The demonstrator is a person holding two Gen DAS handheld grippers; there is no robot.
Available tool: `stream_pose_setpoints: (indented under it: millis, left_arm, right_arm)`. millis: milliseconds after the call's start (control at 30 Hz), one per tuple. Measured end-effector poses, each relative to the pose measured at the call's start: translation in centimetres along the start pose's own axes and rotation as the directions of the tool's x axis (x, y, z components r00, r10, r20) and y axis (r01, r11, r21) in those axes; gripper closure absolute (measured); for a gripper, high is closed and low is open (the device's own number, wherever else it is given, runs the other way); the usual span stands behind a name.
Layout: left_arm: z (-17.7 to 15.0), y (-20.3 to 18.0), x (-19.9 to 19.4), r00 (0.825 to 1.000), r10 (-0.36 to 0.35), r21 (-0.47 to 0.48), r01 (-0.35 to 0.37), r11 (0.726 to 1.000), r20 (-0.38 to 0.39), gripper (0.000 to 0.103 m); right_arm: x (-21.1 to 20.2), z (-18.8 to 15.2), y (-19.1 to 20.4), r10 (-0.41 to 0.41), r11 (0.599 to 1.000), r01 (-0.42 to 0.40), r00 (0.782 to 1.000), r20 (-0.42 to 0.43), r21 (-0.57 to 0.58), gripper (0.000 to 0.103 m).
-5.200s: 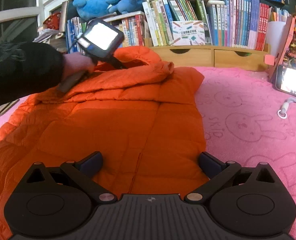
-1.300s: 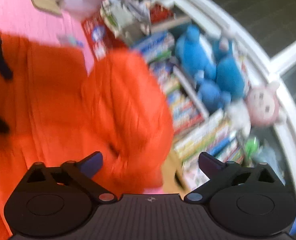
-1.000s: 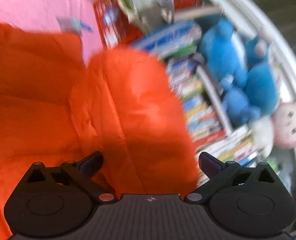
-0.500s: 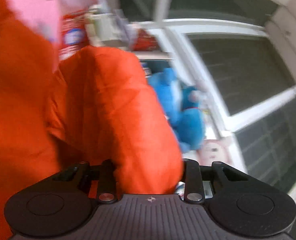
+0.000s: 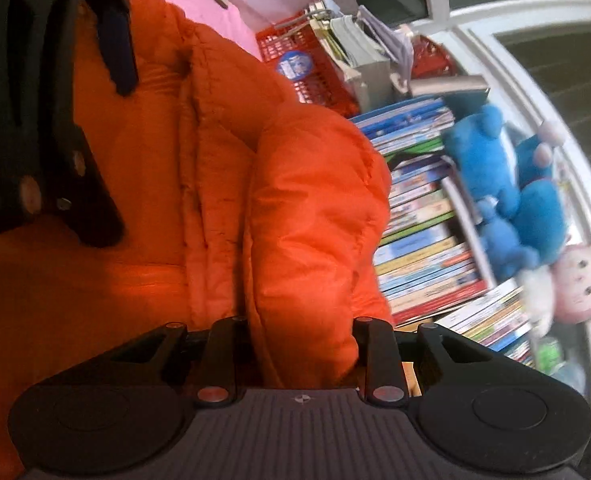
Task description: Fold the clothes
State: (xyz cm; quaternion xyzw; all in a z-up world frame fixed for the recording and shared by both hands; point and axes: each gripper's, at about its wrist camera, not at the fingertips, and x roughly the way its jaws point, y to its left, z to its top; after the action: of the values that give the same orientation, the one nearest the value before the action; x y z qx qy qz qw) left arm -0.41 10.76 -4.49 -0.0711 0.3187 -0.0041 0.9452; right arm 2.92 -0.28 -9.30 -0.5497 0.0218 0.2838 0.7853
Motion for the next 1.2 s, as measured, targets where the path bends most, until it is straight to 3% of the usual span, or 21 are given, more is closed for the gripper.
stream_pose_setpoints:
  millis: [67, 133, 167, 233, 333, 433, 533, 567, 667, 767, 867, 933, 967, 1067, 1200]
  left_arm:
    - [0.0, 0.0, 0.0, 1.000, 0.000, 0.000, 0.000, 1.000, 0.000, 0.000]
    - [0.0, 0.0, 0.0, 1.000, 0.000, 0.000, 0.000, 1.000, 0.000, 0.000]
    - [0.0, 0.0, 0.0, 1.000, 0.000, 0.000, 0.000, 1.000, 0.000, 0.000]
    - [0.1, 0.0, 0.0, 1.000, 0.000, 0.000, 0.000, 1.000, 0.000, 0.000]
    - [0.0, -0.1, 0.0, 1.000, 0.000, 0.000, 0.000, 1.000, -0.001, 0.000]
    - [0.1, 0.0, 0.0, 1.000, 0.000, 0.002, 0.000, 1.000, -0.001, 0.000]
    - [0.1, 0.0, 0.1, 1.000, 0.002, 0.003, -0.002, 1.000, -0.002, 0.000]
    - [0.1, 0.0, 0.1, 1.000, 0.002, 0.004, -0.002, 1.000, -0.002, 0.000]
    - [0.1, -0.1, 0.1, 1.000, 0.003, 0.004, -0.003, 1.000, -0.002, 0.000]
    - [0.1, 0.1, -0.1, 1.000, -0.004, -0.009, 0.004, 1.000, 0.009, 0.000]
    - [0.5, 2.0, -2.8, 0.992, -0.015, -0.167, 0.036, 0.985, 0.125, 0.012]
    - [1.3, 3.6, -5.4, 0.973, -0.032, -0.286, 0.099, 0.953, 0.230, 0.009]
    - [2.2, 4.0, -6.4, 0.958, -0.038, -0.304, 0.128, 0.944, 0.285, 0.000]
    - [5.9, 3.1, -7.1, 0.932, 0.031, -0.244, 0.062, 0.968, 0.360, 0.000]
    - [10.0, 0.7, -3.6, 0.936, 0.088, -0.158, -0.035, 0.987, 0.340, 0.000]
  right_arm:
    - [-0.6, 0.1, -0.9, 0.054, 0.997, -0.054, 0.998, -0.009, 0.056, 0.062]
    - [-1.8, 0.1, -2.6, 0.139, 0.982, -0.136, 0.990, -0.014, 0.135, 0.043]
    - [-2.4, 0.2, -3.4, 0.183, 0.968, -0.178, 0.983, -0.014, 0.175, 0.039]
    - [-3.9, 0.0, -5.0, 0.290, 0.922, -0.283, 0.957, 0.012, 0.265, 0.017]
    - [-6.2, -0.3, -7.3, 0.415, 0.824, -0.413, 0.906, 0.084, 0.387, 0.015]
    - [-8.2, -0.5, -10.4, 0.381, 0.709, -0.464, 0.886, 0.265, 0.531, 0.014]
    - [-7.9, -1.4, -13.8, 0.228, 0.497, -0.494, 0.867, 0.443, 0.713, 0.005]
    - [-7.2, -1.5, -14.6, 0.171, 0.446, -0.469, 0.880, 0.442, 0.762, 0.005]
    - [-3.6, -0.8, -14.4, 0.077, 0.442, -0.288, 0.956, 0.284, 0.849, 0.010]
    - [0.1, -0.3, -12.3, 0.119, 0.481, -0.186, 0.982, 0.146, 0.857, 0.020]
    - [2.3, -0.8, -9.7, 0.196, 0.517, -0.174, 0.977, 0.082, 0.838, 0.023]
    - [2.6, -1.1, -8.3, 0.208, 0.541, -0.177, 0.975, 0.072, 0.822, 0.022]
    - [2.3, -1.1, -8.1, 0.212, 0.546, -0.185, 0.974, 0.079, 0.817, 0.022]
    - [0.6, -1.6, -8.1, 0.236, 0.544, -0.236, 0.964, 0.123, 0.805, 0.020]
    - [-2.2, -2.4, -8.3, 0.276, 0.541, -0.324, 0.940, 0.200, 0.776, 0.013]
